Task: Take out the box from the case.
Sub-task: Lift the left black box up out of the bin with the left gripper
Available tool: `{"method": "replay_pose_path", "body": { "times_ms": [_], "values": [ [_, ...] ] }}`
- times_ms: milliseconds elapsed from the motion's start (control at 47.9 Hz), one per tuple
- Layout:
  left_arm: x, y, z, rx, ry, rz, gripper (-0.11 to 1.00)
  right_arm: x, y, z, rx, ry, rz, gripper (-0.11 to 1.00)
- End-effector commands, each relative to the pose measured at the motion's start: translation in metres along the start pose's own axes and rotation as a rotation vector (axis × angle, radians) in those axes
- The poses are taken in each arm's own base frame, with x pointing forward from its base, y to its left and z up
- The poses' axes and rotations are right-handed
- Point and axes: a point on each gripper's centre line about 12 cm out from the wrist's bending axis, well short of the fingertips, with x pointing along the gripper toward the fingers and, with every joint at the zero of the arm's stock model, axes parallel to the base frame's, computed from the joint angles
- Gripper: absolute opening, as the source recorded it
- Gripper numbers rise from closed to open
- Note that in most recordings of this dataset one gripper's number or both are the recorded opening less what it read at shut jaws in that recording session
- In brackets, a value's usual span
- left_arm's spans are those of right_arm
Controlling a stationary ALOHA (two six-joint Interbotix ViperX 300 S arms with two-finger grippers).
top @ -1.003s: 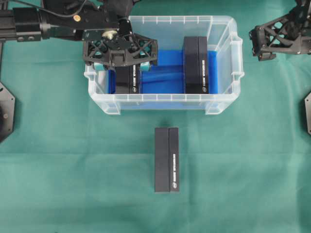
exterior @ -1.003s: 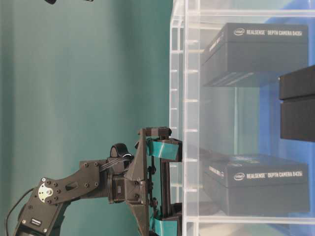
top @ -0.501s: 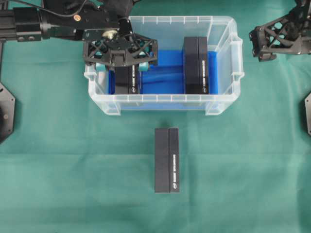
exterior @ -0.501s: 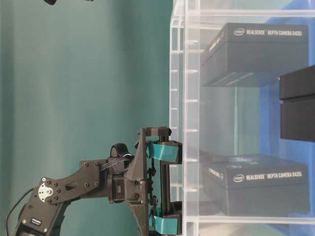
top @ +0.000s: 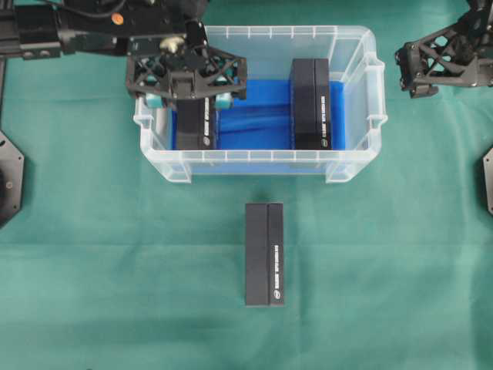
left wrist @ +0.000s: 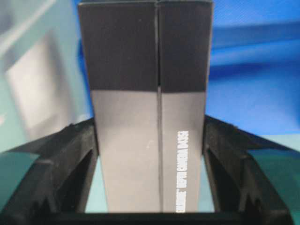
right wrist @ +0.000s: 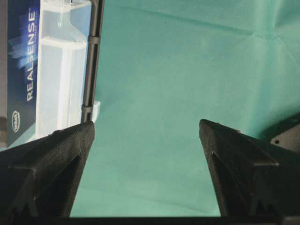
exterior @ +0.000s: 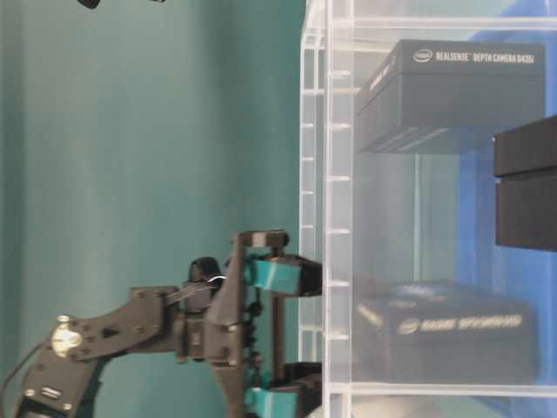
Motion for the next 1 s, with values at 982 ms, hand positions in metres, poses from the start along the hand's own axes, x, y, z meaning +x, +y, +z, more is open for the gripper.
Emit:
{"method": "replay_pose_path", "body": {
  "times_ms": [982],
  "values": [
    [-0.193,0.005,-0.005,0.005,-0.058,-0.153,0.62,-0.01,0.003,0.003,-0.002,-0.018,0.036,0.89]
  ]
}}
